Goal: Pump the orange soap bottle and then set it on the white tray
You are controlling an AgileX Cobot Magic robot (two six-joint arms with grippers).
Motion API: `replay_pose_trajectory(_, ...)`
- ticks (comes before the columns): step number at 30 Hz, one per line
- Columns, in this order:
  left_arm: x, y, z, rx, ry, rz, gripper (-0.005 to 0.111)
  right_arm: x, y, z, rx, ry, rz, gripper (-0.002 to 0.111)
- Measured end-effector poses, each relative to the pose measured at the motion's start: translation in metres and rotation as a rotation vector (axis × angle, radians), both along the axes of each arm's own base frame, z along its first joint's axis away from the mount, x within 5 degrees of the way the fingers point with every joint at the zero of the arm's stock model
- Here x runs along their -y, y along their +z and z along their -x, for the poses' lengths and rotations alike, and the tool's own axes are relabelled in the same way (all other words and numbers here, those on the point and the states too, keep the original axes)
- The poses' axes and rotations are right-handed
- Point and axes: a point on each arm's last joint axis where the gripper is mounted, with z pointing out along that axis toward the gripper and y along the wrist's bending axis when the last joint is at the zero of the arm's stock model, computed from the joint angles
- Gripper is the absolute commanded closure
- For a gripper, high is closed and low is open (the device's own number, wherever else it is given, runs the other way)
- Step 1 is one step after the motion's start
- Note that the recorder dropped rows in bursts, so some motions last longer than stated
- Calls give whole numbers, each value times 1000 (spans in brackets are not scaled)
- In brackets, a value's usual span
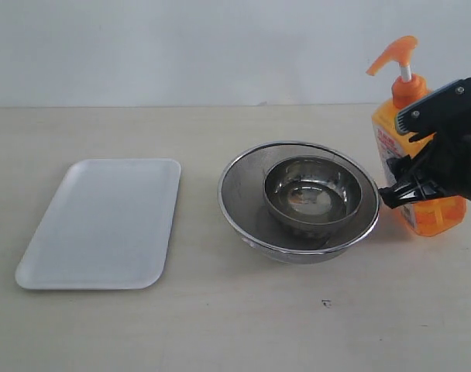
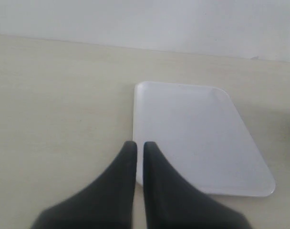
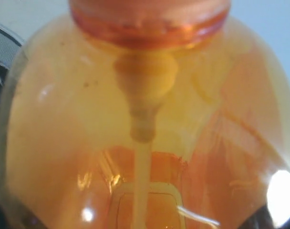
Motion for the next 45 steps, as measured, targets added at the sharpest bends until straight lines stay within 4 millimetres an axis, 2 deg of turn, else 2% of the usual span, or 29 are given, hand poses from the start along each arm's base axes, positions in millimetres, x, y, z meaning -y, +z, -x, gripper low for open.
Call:
replay_pose_trajectory(6,0,0,0,0,0,0,102,-14,0,4,8,18,42,108)
replay_pose_trajectory(28,0,0,0,0,0,0,102,-11,0,4,7,-20,40,108)
replay_pose_trajectory(32,0,0,0,6,-15,-61,102,-11,0,5,7,-18,40,108)
replay_pose_trajectory(39,-2,15,-3,168,-54,-390,102,-11,0,5,8,-17,41,108)
replay_pose_trajectory(42,-3,26,-3,281,-28,-439,102,-11,0,5,8,-17,41,108)
replay_pose_trajectory(45,-3,35,-3,388,8,-386,102,-11,0,5,7,-20,34,108)
